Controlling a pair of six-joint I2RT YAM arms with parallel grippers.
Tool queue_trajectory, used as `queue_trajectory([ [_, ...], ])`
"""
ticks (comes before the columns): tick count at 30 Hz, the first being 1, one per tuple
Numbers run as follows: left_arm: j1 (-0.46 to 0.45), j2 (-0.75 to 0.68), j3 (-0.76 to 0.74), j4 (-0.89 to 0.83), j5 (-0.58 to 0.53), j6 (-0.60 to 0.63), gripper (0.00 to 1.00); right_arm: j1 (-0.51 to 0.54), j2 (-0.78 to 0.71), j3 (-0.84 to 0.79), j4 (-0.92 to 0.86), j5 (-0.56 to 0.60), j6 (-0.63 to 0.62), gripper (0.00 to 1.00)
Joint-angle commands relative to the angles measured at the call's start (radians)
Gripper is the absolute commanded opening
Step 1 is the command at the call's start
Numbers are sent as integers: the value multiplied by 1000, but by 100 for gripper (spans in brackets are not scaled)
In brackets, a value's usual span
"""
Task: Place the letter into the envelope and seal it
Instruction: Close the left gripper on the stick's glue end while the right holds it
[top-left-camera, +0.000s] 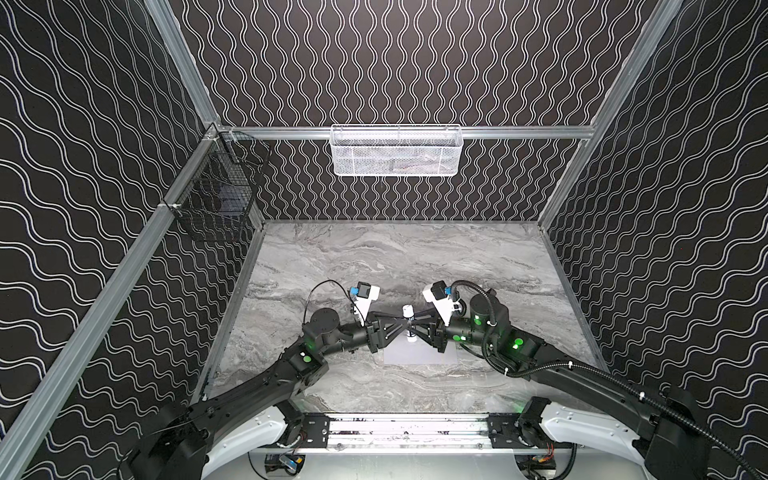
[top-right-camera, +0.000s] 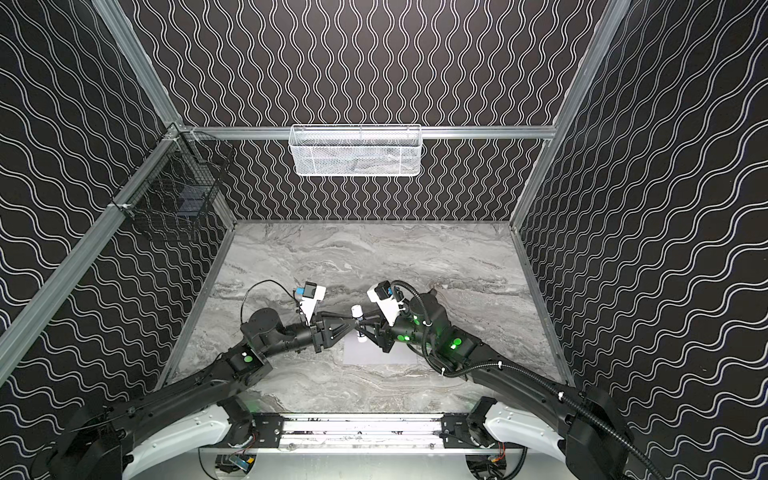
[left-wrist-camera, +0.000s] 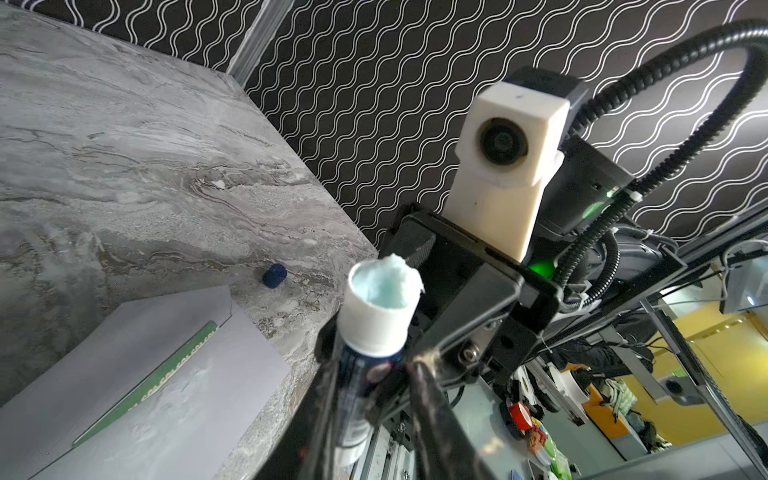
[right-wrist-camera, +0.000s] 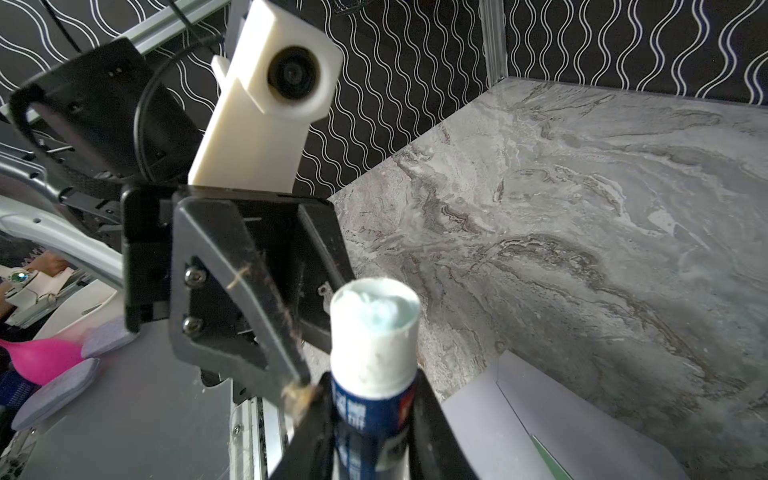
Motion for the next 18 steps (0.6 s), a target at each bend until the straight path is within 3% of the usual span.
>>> queue_trajectory([
  [1, -6, -9, 11, 83, 34, -18, 34, 12, 12, 16, 46, -101, -24, 0],
  [4, -5, 5, 18, 119, 48, -28, 48, 22, 29, 27, 45, -111, -27, 0],
  [6, -5, 17, 24, 136, 53, -35, 51, 29, 42, 34, 43, -112, -30, 0],
  [12, -5, 28, 20, 141, 53, -46, 34, 36, 50, 46, 30, -109, -42, 0],
  [18, 15, -10, 0, 128, 29, -51, 33, 46, 57, 55, 9, -120, -59, 0],
])
